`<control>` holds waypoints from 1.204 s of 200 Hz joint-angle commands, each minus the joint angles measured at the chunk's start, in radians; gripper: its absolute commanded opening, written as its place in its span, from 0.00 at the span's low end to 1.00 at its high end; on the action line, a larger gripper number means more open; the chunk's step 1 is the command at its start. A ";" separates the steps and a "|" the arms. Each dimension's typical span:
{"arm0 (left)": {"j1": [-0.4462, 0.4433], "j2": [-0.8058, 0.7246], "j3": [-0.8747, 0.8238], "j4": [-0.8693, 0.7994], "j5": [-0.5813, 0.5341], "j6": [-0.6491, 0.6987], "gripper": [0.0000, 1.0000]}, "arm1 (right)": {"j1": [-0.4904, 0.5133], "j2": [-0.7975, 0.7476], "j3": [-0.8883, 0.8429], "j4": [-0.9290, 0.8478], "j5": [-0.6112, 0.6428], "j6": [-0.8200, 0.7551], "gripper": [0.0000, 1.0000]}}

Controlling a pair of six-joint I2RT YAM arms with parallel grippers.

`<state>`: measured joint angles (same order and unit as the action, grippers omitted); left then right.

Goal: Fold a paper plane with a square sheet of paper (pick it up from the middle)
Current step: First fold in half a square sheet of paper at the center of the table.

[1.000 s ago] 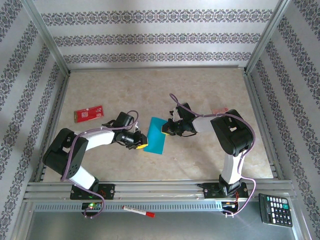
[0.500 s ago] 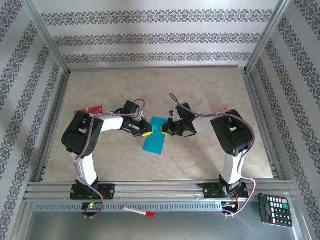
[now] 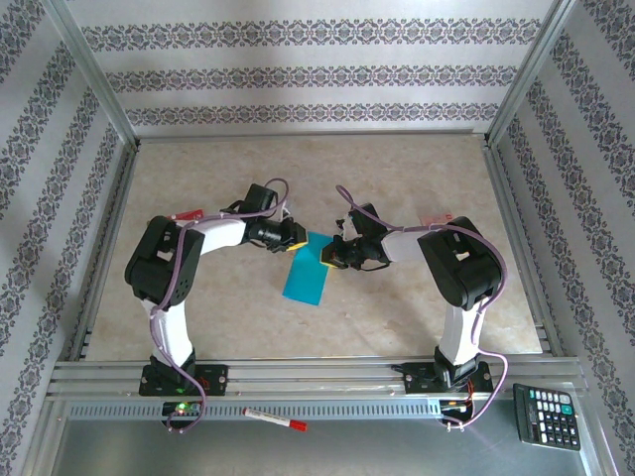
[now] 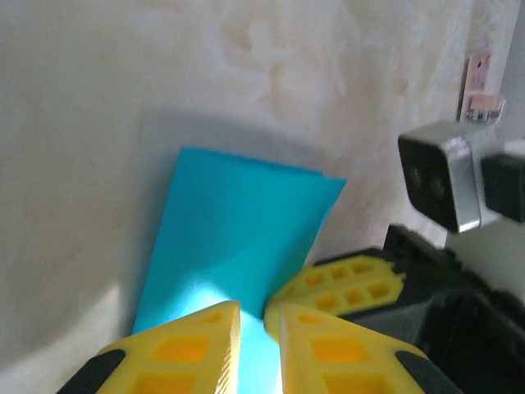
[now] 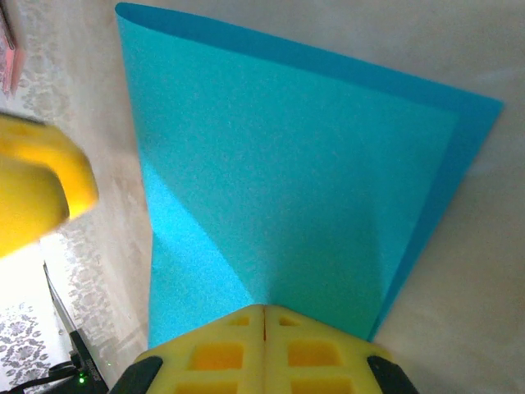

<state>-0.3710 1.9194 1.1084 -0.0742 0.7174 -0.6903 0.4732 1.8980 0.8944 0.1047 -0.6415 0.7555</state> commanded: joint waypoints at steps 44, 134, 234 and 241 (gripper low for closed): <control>0.012 0.097 0.071 -0.141 -0.085 0.085 0.20 | -0.038 0.068 -0.054 -0.170 0.168 -0.039 0.00; -0.080 -0.202 -0.205 -0.088 -0.006 -0.043 0.21 | -0.042 0.065 -0.067 -0.164 0.172 -0.039 0.00; -0.061 -0.166 -0.255 -0.093 0.001 -0.002 0.16 | -0.038 0.058 -0.073 -0.163 0.174 -0.035 0.00; -0.056 -0.169 -0.258 -0.094 0.001 -0.001 0.16 | -0.039 0.058 -0.072 -0.165 0.175 -0.036 0.00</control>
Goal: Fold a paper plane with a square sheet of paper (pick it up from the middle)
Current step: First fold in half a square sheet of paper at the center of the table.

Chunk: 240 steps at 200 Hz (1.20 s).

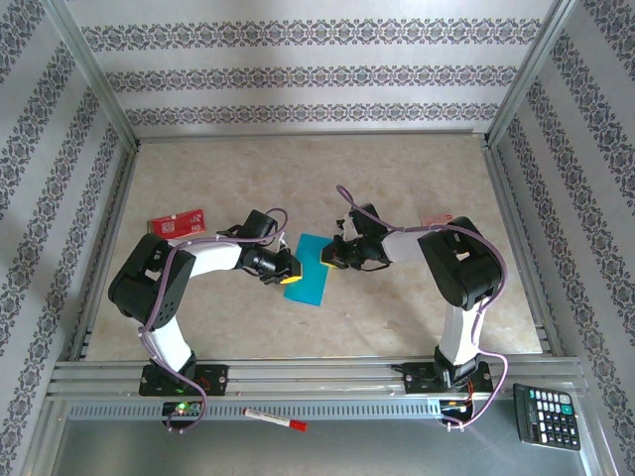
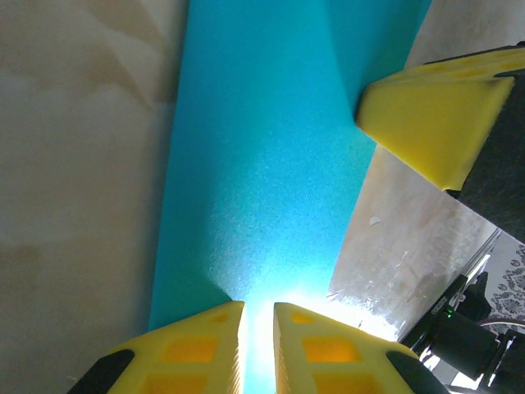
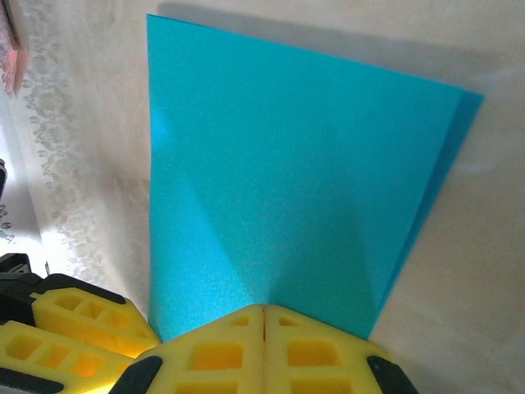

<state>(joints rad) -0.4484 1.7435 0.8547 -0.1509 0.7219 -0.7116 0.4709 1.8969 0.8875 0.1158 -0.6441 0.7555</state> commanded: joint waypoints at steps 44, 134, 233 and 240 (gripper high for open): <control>0.036 0.020 -0.039 0.008 -0.006 0.015 0.15 | -0.035 0.067 -0.061 -0.174 0.173 -0.037 0.00; 0.046 0.035 -0.095 -0.024 -0.050 0.037 0.10 | -0.039 0.056 -0.066 -0.174 0.174 -0.035 0.00; 0.048 0.005 -0.153 -0.079 -0.072 0.071 0.00 | 0.012 -0.136 0.053 -0.108 0.007 -0.034 0.21; 0.048 -0.001 -0.159 -0.072 -0.070 0.068 0.00 | 0.029 -0.134 0.052 -0.080 0.001 -0.008 0.19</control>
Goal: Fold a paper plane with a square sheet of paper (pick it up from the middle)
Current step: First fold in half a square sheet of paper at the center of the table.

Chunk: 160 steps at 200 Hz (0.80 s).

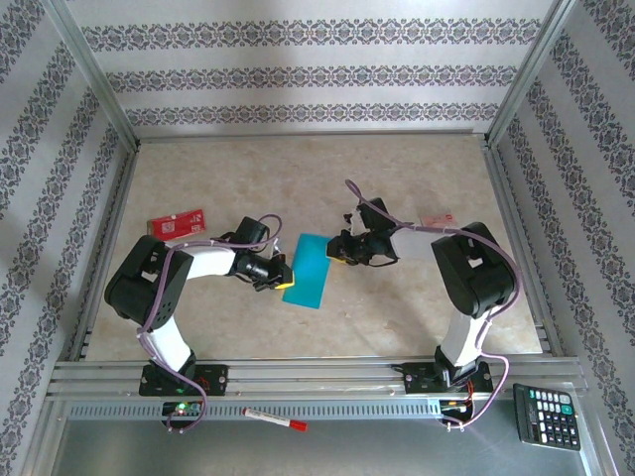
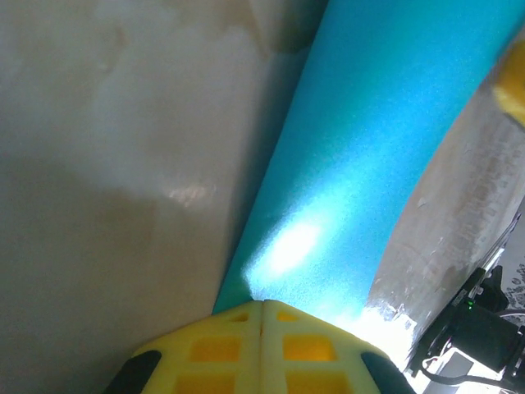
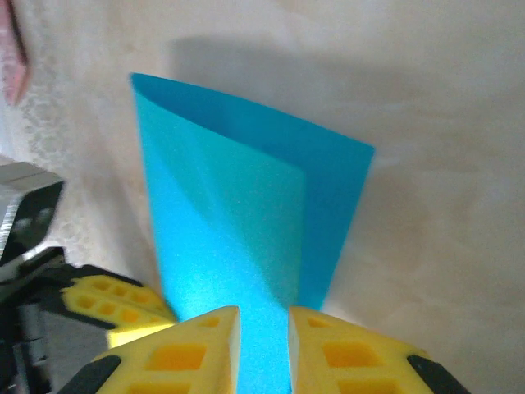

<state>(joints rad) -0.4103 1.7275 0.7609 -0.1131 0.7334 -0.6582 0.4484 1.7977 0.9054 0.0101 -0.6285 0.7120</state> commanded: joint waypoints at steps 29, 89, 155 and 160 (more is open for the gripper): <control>0.010 -0.002 -0.090 -0.097 -0.077 0.003 0.00 | 0.120 0.023 0.046 0.150 -0.044 0.156 0.02; 0.010 -0.005 -0.107 -0.093 -0.081 0.002 0.00 | 0.212 0.162 0.144 0.217 -0.055 0.233 0.00; 0.009 0.000 -0.108 -0.101 -0.088 0.010 0.00 | 0.242 0.236 0.187 0.146 0.000 0.202 0.00; 0.009 0.003 -0.108 -0.103 -0.089 0.013 0.00 | 0.244 0.242 0.190 0.141 0.004 0.199 0.00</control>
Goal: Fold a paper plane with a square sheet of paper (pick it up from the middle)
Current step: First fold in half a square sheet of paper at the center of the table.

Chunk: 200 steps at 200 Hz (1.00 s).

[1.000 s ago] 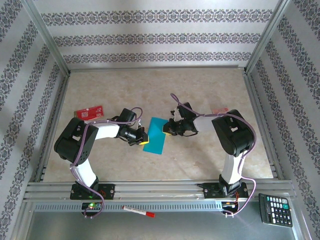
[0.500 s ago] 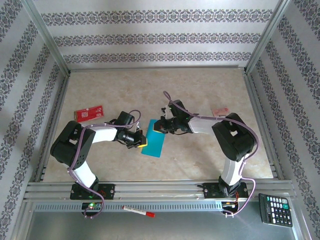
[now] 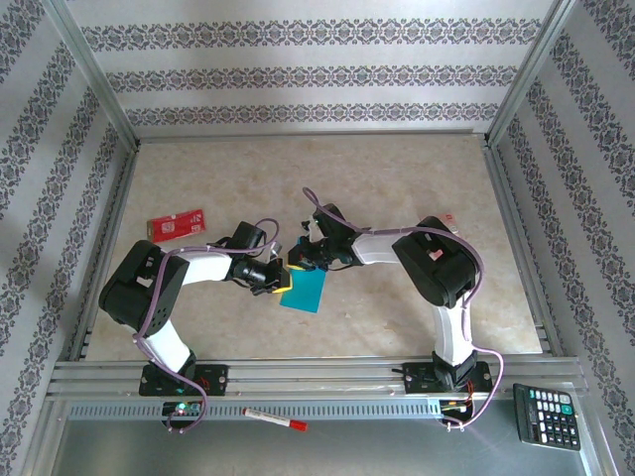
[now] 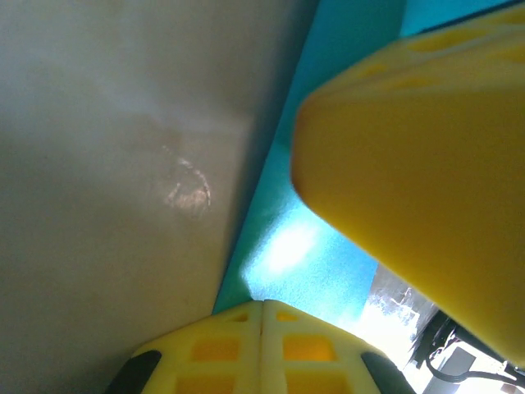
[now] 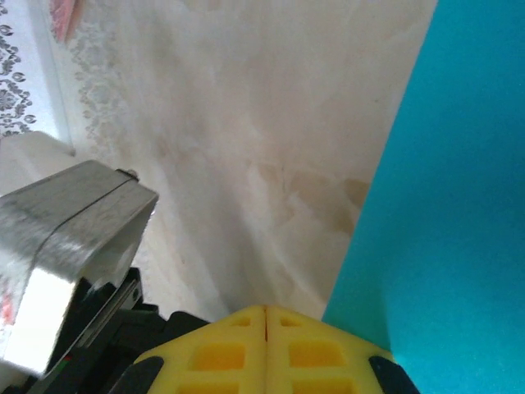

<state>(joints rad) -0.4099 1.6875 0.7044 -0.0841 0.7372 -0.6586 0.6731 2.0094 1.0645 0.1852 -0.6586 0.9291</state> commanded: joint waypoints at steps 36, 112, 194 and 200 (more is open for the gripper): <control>0.009 0.063 -0.049 -0.194 -0.141 0.049 0.00 | 0.012 0.053 0.082 -0.134 0.107 -0.083 0.00; 0.009 0.100 -0.064 -0.234 -0.161 0.078 0.00 | -0.061 0.106 0.166 -0.215 0.178 -0.124 0.00; 0.004 0.084 -0.075 -0.251 -0.162 0.081 0.00 | -0.135 0.169 0.228 -0.274 0.217 -0.099 0.00; 0.002 0.084 -0.076 -0.252 -0.163 0.082 0.00 | -0.139 0.170 0.231 -0.275 0.220 -0.095 0.00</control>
<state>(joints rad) -0.4046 1.7008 0.7059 -0.0998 0.7513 -0.6052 0.5972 2.1216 1.2793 -0.0490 -0.5896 0.8379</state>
